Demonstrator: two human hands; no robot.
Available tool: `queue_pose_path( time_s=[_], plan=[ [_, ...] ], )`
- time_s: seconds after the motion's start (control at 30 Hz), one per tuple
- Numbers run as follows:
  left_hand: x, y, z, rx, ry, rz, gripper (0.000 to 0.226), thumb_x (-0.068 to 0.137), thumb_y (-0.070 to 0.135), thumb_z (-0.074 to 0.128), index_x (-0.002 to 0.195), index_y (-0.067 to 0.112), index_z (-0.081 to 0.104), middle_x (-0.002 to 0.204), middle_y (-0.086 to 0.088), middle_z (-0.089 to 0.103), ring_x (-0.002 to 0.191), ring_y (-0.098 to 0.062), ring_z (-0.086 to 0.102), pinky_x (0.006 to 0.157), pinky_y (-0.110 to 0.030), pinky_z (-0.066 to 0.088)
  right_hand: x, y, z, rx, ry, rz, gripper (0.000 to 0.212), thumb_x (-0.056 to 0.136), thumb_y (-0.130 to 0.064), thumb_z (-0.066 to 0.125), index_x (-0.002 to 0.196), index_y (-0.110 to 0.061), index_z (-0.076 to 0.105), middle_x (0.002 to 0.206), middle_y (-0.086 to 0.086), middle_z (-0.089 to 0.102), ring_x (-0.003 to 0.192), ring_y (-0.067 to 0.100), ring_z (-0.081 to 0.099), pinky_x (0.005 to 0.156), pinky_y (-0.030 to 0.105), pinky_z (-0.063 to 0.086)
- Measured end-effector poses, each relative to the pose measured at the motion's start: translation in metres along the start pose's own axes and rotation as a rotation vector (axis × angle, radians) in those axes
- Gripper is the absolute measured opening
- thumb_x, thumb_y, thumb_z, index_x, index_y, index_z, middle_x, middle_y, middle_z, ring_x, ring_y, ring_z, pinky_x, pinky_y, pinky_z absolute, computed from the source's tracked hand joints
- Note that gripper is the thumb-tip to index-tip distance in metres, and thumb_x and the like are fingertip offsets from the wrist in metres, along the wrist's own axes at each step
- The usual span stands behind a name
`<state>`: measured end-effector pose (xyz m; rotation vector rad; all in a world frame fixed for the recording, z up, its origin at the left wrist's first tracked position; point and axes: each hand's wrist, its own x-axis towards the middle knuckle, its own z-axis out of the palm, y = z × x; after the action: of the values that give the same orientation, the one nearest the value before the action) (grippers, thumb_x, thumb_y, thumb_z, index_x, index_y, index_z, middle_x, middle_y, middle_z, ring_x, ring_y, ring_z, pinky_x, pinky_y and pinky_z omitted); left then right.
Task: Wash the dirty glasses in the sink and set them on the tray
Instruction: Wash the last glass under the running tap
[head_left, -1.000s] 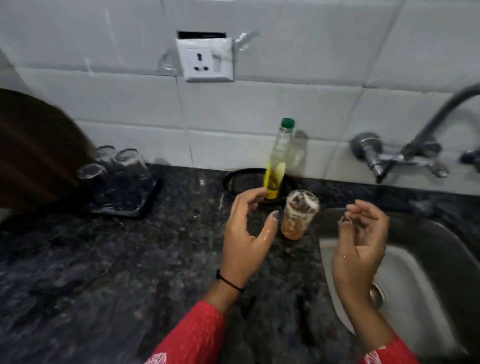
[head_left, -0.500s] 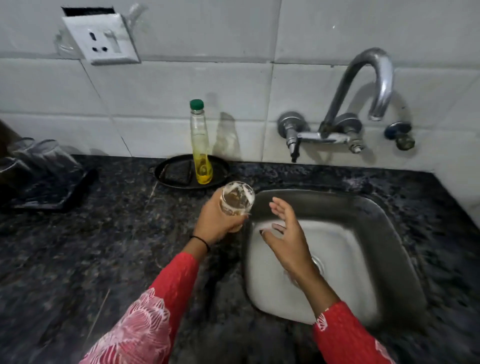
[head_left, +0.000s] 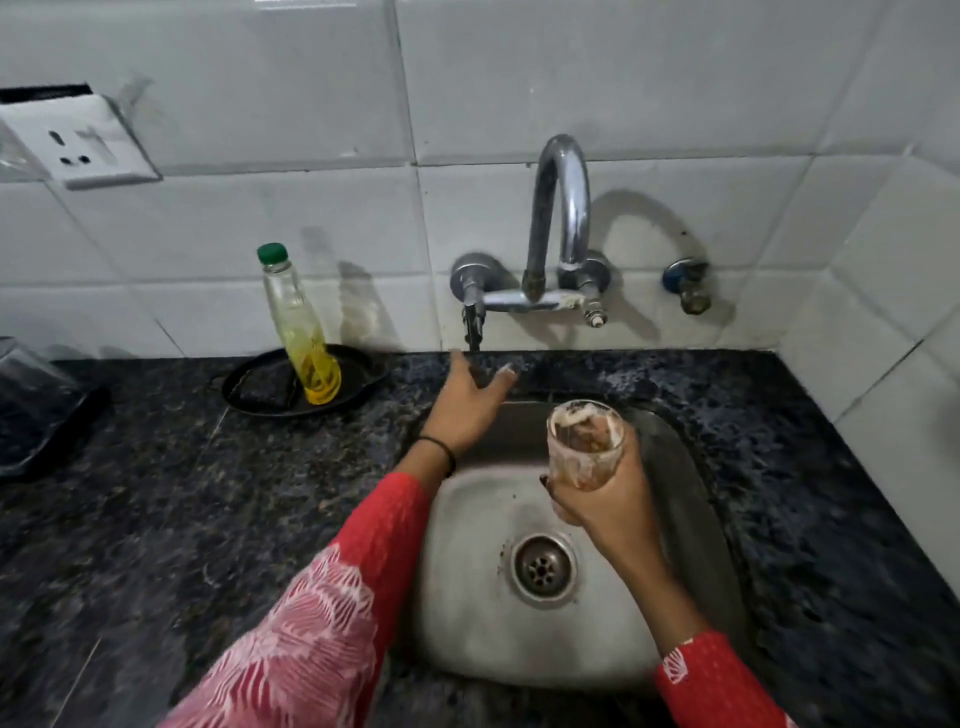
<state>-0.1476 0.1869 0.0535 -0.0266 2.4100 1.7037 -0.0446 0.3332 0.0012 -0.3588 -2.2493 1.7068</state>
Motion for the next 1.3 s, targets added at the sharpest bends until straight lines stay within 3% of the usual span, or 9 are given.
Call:
queue_pose_path(
  time_s=[0.13, 0.23, 0.3, 0.4, 0.67, 0.9, 1.03, 1.13, 1.3],
  plan=[
    [0.037, 0.031, 0.008, 0.001, 0.197, -0.046, 0.088, 0.096, 0.044, 0.044, 0.145, -0.008, -0.009, 0.144, -0.022, 0.042, 0.131, -0.033, 0.042, 0.101, -0.032, 0.035, 0.005, 0.015, -0.004, -0.004, -0.036, 0.046, 0.076, 0.054, -0.008, 0.088, 0.106, -0.047, 0.048, 0.095, -0.017, 0.066, 0.088, -0.006, 0.064, 0.081, 0.025, 0.053],
    [0.062, 0.039, 0.008, -0.096, 0.284, -0.097, 0.073, 0.098, 0.045, 0.037, 0.139, -0.014, 0.024, 0.126, -0.026, 0.056, 0.094, -0.029, 0.060, 0.076, -0.025, 0.047, 0.007, 0.021, -0.003, -0.026, -0.082, 0.047, 0.078, 0.053, -0.015, 0.089, 0.112, -0.042, 0.047, 0.098, -0.016, 0.066, 0.094, 0.002, 0.065, 0.084, 0.030, 0.054],
    [0.065, 0.036, 0.009, -0.178, 0.311, -0.102, 0.056, 0.099, 0.045, 0.032, 0.113, -0.006, 0.054, 0.095, -0.027, 0.061, 0.061, -0.019, 0.047, 0.049, -0.025, 0.038, 0.007, 0.018, -0.001, -0.021, -0.098, 0.050, 0.079, 0.055, -0.013, 0.088, 0.114, -0.039, 0.044, 0.098, -0.017, 0.064, 0.094, -0.001, 0.063, 0.081, 0.022, 0.051],
    [0.060, 0.038, 0.007, -0.494, 0.307, -0.148, 0.048, 0.099, 0.046, 0.031, 0.074, 0.008, 0.048, 0.060, -0.012, 0.042, 0.050, -0.016, 0.037, 0.050, -0.027, 0.031, 0.008, 0.011, 0.003, -0.009, -0.114, 0.066, 0.077, 0.058, -0.011, 0.087, 0.115, -0.038, 0.042, 0.096, -0.018, 0.063, 0.087, -0.009, 0.060, 0.071, 0.004, 0.045],
    [0.010, -0.036, 0.031, -0.636, -0.098, -0.363, 0.064, 0.083, 0.064, 0.051, 0.116, 0.010, 0.060, 0.105, -0.008, 0.066, 0.095, -0.025, 0.063, 0.080, -0.035, 0.051, 0.007, 0.000, 0.020, 0.038, -0.129, 0.051, 0.083, 0.062, -0.003, 0.082, 0.114, -0.050, 0.037, 0.103, -0.023, 0.060, 0.092, -0.012, 0.060, 0.078, 0.009, 0.047],
    [-0.049, -0.085, 0.078, -0.951, -0.451, -0.502, 0.045, 0.095, 0.035, 0.035, 0.093, 0.014, 0.075, 0.089, -0.002, 0.075, 0.079, -0.013, 0.071, 0.067, -0.023, 0.057, -0.010, 0.004, 0.022, -0.007, -0.139, 0.071, 0.107, 0.068, -0.008, 0.081, 0.147, -0.037, 0.015, 0.129, -0.025, 0.046, 0.110, -0.020, 0.048, 0.090, 0.000, 0.038],
    [-0.037, -0.086, 0.080, -0.944, -0.354, -0.504, 0.042, 0.091, 0.046, 0.038, 0.101, 0.019, 0.068, 0.094, -0.001, 0.069, 0.081, -0.017, 0.064, 0.068, -0.030, 0.048, -0.005, -0.001, 0.012, -0.294, -0.112, -0.174, 0.070, 0.080, -0.019, 0.072, 0.141, -0.021, 0.037, 0.148, -0.005, 0.036, 0.136, 0.004, 0.032, 0.109, 0.008, 0.025],
    [-0.024, -0.092, 0.079, -0.891, -0.302, -0.539, 0.038, 0.089, 0.049, 0.040, 0.087, 0.019, 0.064, 0.079, -0.003, 0.057, 0.067, -0.017, 0.052, 0.056, -0.029, 0.039, 0.009, -0.015, 0.008, -0.668, -0.124, -0.453, 0.022, 0.086, -0.022, 0.063, 0.106, -0.014, 0.063, 0.114, 0.005, 0.066, 0.114, 0.023, 0.057, 0.105, 0.031, 0.039],
    [-0.006, -0.109, 0.068, -1.033, -0.227, -0.445, 0.041, 0.092, 0.046, 0.043, 0.092, 0.015, 0.071, 0.086, -0.005, 0.072, 0.072, -0.016, 0.066, 0.070, -0.030, 0.046, 0.033, -0.040, 0.011, -0.685, -0.212, -0.095, 0.011, 0.088, -0.023, 0.058, 0.091, -0.020, 0.068, 0.090, 0.005, 0.073, 0.085, 0.026, 0.067, 0.072, 0.036, 0.051]
  ],
)
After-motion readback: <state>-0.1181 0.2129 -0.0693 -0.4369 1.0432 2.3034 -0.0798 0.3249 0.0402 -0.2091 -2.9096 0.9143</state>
